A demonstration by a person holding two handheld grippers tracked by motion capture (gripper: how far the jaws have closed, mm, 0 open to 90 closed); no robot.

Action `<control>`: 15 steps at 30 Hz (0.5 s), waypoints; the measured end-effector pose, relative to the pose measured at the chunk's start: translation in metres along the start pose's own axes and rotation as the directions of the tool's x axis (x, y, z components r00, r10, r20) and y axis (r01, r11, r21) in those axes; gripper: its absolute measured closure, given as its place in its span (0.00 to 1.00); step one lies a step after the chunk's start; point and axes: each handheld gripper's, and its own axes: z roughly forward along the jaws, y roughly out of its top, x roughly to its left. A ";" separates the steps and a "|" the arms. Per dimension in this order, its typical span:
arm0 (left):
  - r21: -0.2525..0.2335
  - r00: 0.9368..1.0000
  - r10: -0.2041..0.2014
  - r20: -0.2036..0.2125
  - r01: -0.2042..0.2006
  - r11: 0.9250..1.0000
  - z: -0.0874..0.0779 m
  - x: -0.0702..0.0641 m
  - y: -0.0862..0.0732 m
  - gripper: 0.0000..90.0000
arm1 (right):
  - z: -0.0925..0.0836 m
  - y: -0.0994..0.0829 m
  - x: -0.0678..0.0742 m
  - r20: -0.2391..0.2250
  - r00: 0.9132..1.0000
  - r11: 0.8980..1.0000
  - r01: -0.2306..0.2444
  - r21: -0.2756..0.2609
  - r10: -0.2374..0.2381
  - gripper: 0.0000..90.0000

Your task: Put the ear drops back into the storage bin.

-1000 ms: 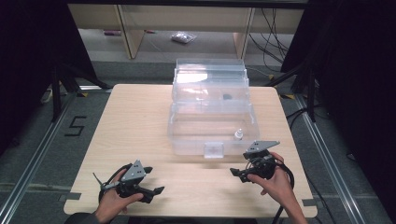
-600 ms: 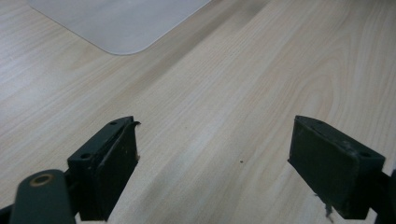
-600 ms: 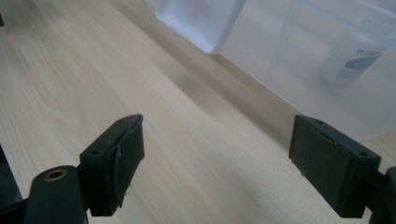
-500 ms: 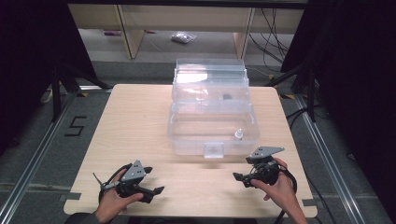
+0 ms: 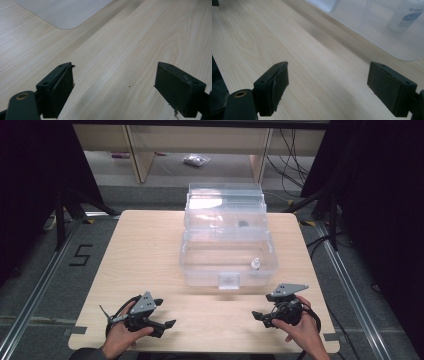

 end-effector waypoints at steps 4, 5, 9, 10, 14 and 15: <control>0.000 1.000 0.000 0.000 0.000 1.000 0.000 0.000 0.000 0.17 | -0.002 -0.005 0.001 0.002 1.000 1.000 -0.018 0.008 0.018 0.20; 0.001 1.000 0.001 -0.004 -0.001 1.000 0.000 0.000 0.000 0.16 | -0.001 -0.006 -0.001 -0.002 1.000 1.000 0.001 -0.007 -0.001 0.20; 0.001 1.000 0.001 0.001 -0.001 1.000 0.000 0.000 0.000 0.17 | -0.002 -0.011 0.001 0.005 1.000 1.000 -0.019 -0.001 0.019 0.20; -0.003 1.000 -0.005 0.004 0.005 1.000 0.000 0.000 0.000 0.16 | -0.002 -0.013 0.002 0.001 0.999 0.999 -0.046 0.010 0.046 0.20; 0.003 1.000 0.002 0.001 -0.002 1.000 0.000 0.000 0.000 0.16 | 0.000 -0.018 -0.001 0.008 1.000 1.000 -0.028 0.014 0.028 0.20; 0.002 1.000 0.003 0.001 -0.003 1.000 0.000 0.000 0.000 0.16 | 0.000 -0.020 -0.001 0.008 0.999 0.999 -0.041 0.012 0.041 0.20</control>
